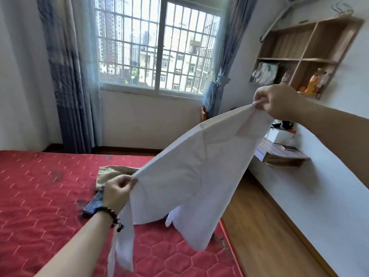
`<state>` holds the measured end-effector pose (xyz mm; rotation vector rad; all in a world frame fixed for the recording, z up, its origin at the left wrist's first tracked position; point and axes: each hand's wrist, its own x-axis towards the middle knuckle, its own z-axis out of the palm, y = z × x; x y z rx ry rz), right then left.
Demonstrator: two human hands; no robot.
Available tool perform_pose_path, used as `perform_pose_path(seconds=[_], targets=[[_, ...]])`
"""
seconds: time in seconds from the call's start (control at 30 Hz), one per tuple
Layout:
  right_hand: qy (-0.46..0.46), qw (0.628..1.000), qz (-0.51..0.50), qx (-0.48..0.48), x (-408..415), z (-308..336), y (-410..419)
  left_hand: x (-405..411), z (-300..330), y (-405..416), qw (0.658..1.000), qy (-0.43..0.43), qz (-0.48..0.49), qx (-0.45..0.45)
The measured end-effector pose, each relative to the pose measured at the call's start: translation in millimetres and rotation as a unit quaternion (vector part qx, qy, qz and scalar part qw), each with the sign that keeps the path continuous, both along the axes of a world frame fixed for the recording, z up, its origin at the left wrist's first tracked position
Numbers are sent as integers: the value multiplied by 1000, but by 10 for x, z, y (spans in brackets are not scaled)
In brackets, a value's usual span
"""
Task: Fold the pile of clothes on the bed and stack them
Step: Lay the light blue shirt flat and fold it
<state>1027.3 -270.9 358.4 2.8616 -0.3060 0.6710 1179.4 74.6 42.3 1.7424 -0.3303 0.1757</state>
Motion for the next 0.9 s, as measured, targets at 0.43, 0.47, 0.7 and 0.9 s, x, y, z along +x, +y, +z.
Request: perform_pose_path(seconds=[0.43, 0.47, 0.7, 0.9], targets=[[-89, 982, 77, 150, -1560, -863, -217, -1754, 334, 537, 974, -97, 204, 28], [-88, 977, 86, 172, -1709, -965, -176, -1957, 283, 562, 972, -96, 214, 34], [-74, 956, 114, 262, -2457, -1456, -50, -3069, 72, 861, 958, -112, 205, 165], [26, 964, 156, 213, -2473, -1681, -121, -3409, -113, 991, 943, -108, 163, 270]])
